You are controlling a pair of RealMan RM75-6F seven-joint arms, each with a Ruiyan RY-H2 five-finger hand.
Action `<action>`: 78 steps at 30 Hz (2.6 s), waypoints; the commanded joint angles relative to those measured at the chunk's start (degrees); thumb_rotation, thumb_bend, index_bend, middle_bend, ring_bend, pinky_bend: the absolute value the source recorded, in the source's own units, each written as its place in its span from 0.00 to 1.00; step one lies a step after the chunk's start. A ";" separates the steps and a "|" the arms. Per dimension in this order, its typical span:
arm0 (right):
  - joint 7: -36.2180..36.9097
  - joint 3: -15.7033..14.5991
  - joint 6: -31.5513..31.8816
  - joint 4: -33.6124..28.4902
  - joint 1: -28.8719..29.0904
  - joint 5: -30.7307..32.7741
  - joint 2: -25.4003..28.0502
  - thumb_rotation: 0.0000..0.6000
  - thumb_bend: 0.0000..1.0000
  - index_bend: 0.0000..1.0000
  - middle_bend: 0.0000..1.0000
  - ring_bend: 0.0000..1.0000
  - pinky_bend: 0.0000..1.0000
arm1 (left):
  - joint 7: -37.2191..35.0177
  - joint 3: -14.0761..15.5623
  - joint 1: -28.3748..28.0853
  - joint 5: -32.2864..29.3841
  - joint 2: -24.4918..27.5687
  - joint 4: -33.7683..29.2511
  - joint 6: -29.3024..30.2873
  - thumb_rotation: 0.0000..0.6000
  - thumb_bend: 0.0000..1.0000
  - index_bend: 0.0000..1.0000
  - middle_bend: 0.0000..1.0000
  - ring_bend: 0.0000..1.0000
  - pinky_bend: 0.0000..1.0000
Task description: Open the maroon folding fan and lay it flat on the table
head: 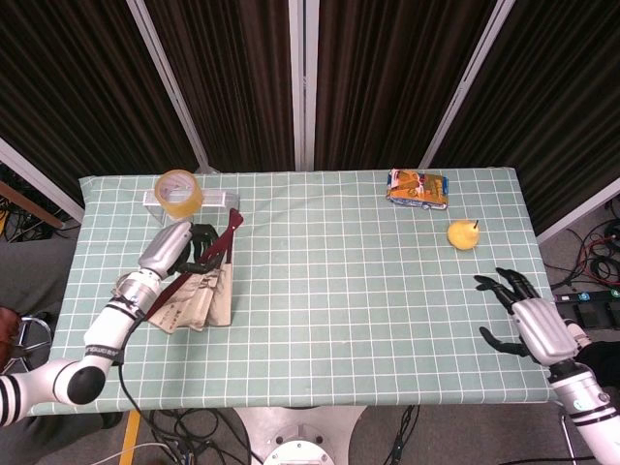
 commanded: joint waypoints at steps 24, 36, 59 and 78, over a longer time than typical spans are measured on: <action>11.54 10.52 -26.96 2.59 27.85 15.31 -22.42 1.00 0.13 0.15 0.22 0.00 0.02 | -15.62 -3.29 1.45 27.41 -6.34 -1.64 10.94 1.00 0.48 0.68 0.72 0.68 0.77; 4.15 14.12 -31.26 3.11 33.35 23.55 -27.69 1.00 0.30 0.15 0.24 0.00 0.02 | -14.20 -3.11 -0.03 27.33 -8.24 -2.67 12.56 1.00 0.48 0.68 0.72 0.68 0.76; -14.08 15.29 -26.84 1.99 35.69 35.01 -29.70 1.00 0.63 0.64 0.46 0.18 0.11 | -12.40 0.07 0.02 25.84 -5.64 0.26 10.52 1.00 0.47 0.68 0.72 0.68 0.76; -15.11 15.51 -21.78 -0.61 31.90 32.28 -24.91 1.00 0.63 0.65 0.46 0.18 0.11 | -6.28 2.83 0.06 25.80 -0.81 1.41 7.47 1.00 0.48 0.69 0.74 0.69 0.79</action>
